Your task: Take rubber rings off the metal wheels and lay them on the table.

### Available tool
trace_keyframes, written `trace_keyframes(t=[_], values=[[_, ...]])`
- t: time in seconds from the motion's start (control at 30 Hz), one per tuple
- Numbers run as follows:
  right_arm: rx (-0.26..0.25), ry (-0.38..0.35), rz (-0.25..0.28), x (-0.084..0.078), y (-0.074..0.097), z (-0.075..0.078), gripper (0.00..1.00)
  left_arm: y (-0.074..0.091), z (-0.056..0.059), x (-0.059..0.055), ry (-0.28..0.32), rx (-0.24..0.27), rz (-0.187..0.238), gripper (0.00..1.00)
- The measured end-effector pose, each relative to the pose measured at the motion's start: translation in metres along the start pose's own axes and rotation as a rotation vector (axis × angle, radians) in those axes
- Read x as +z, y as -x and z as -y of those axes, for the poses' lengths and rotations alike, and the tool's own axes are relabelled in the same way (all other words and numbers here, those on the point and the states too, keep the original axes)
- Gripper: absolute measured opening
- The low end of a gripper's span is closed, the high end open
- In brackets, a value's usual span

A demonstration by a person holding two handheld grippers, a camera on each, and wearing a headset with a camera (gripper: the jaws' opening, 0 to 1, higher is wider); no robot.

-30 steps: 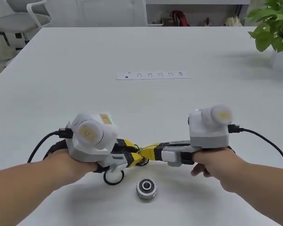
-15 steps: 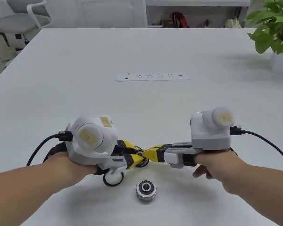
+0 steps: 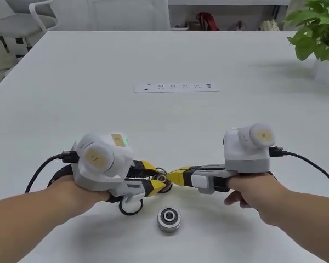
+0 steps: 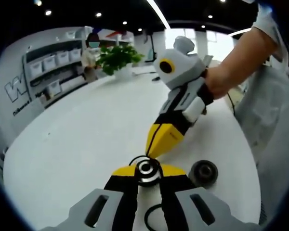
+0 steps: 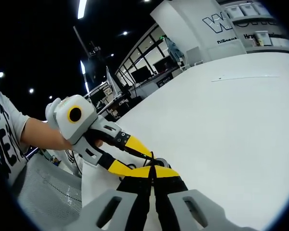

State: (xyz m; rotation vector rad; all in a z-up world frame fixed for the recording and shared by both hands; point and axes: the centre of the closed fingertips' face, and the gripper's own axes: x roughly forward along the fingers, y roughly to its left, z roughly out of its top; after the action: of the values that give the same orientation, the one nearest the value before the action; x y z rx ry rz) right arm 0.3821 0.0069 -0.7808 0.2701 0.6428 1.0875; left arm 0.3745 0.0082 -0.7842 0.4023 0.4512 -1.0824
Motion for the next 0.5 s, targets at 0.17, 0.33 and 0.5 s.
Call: trace_keyframes(t=[0.17, 0.33, 0.5], values=[[0.004, -0.009, 0.009, 0.002, 0.0, 0.0, 0.0, 0.004, -0.001, 0.005, 0.019, 0.003, 0.024, 0.2], [0.007, -0.018, 0.019, 0.005, 0.002, 0.0, 0.0, 0.009, -0.001, 0.009, 0.019, 0.002, 0.04, 0.23], [0.013, -0.021, 0.025, 0.007, 0.003, -0.001, 0.0, 0.017, 0.001, 0.012, 0.013, -0.002, 0.057, 0.23]])
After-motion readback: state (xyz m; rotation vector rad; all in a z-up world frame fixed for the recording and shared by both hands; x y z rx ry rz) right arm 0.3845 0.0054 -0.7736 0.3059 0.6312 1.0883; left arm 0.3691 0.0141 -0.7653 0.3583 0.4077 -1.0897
